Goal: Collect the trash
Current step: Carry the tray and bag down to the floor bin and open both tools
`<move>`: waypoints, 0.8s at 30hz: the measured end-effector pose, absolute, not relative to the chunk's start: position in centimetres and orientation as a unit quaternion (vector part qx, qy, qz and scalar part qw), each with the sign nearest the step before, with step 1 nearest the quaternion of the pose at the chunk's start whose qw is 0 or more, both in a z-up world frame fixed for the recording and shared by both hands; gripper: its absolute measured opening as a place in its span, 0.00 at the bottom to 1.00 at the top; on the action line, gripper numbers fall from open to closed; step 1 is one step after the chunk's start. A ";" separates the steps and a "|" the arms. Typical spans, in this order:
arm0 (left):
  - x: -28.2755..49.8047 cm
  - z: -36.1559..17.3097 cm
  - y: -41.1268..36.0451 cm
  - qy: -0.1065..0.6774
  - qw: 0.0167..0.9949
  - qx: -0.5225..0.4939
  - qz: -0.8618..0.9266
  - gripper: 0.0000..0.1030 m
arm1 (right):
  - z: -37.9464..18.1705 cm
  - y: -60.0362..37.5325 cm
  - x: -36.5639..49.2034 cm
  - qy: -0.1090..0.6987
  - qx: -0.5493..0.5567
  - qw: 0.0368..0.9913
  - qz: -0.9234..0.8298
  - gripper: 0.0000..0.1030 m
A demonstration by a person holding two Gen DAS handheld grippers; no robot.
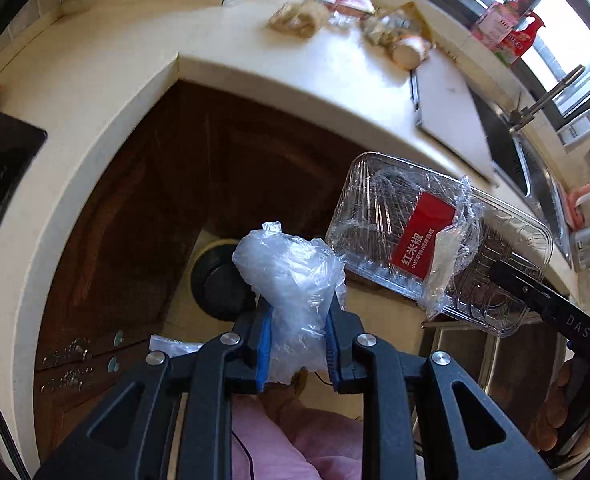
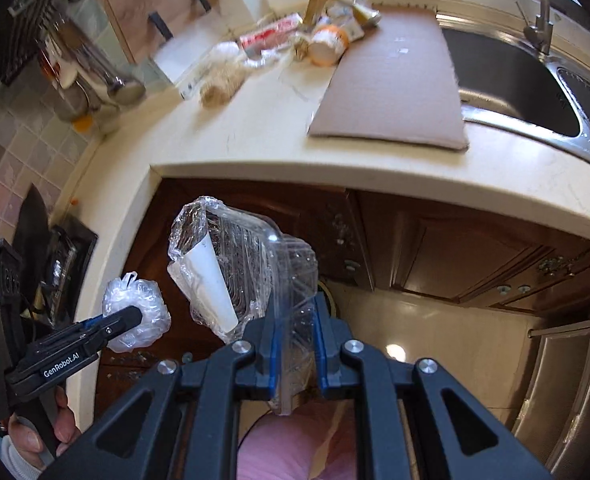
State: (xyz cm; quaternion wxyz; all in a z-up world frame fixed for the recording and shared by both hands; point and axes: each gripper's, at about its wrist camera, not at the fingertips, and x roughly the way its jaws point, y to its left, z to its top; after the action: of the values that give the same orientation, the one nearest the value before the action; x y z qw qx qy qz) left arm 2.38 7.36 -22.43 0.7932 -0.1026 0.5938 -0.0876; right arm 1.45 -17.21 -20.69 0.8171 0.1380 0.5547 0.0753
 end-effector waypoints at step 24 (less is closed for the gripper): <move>10.1 -53.4 8.8 0.718 0.692 -0.063 -0.040 0.41 | -51.0 -8.3 6.3 0.671 0.084 0.732 -0.087 0.14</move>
State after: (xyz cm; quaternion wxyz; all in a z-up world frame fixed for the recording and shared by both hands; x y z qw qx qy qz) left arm 10.12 8.84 -53.42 0.6924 -0.0628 0.7177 -0.0405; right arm 6.28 -8.29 -51.04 0.7316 0.0838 0.6710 -0.0871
